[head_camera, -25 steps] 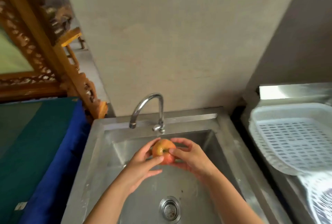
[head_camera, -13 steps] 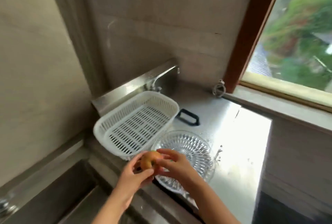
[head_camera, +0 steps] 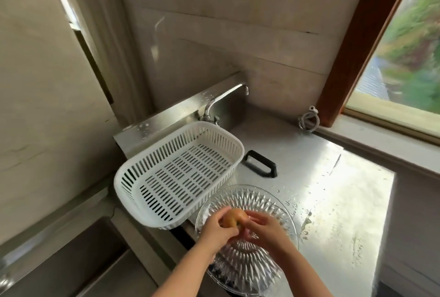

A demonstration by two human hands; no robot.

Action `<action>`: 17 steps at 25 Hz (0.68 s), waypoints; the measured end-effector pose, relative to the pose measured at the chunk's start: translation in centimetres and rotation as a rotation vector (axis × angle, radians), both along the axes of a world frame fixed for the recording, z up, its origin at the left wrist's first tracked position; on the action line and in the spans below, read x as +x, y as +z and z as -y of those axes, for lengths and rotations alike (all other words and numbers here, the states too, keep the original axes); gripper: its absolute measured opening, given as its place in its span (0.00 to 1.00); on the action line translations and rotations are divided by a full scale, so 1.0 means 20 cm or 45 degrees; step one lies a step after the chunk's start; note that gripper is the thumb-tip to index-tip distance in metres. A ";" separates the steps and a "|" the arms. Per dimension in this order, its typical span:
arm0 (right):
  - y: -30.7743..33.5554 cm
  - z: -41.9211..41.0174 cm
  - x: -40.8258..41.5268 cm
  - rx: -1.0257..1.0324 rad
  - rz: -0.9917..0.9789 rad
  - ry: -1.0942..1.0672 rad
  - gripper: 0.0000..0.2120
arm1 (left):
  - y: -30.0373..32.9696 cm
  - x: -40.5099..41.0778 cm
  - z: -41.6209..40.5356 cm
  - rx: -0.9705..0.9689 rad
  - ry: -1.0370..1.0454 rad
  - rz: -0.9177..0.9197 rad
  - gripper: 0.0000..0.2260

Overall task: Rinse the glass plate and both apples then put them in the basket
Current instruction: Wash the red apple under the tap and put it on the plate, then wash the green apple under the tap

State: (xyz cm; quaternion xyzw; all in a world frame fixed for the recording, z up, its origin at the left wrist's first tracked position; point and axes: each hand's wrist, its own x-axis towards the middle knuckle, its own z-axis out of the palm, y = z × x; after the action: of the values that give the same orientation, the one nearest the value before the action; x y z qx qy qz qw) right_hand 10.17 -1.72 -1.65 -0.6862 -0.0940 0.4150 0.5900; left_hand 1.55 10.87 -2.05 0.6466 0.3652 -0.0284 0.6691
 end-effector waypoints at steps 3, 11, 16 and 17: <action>-0.02 -0.02 0.01 -0.045 0.013 -0.037 0.15 | 0.00 0.01 0.02 -0.030 0.073 0.009 0.31; 0.11 -0.01 0.01 -0.118 0.110 -0.133 0.18 | 0.09 -0.09 0.00 -0.001 0.122 0.007 0.31; 0.38 -0.22 -0.20 -0.022 0.183 0.015 0.14 | 0.31 -0.38 -0.10 -0.004 0.230 0.106 0.23; 0.42 -0.29 -0.28 -0.007 0.209 0.079 0.13 | 0.35 -0.49 -0.13 0.030 0.267 0.122 0.22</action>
State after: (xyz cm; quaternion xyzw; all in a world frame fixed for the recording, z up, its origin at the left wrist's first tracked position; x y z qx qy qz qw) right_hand 4.64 4.13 6.76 -0.7162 -0.1624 0.3758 0.5653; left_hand -8.18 13.57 4.90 0.6133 0.3987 0.0770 0.6775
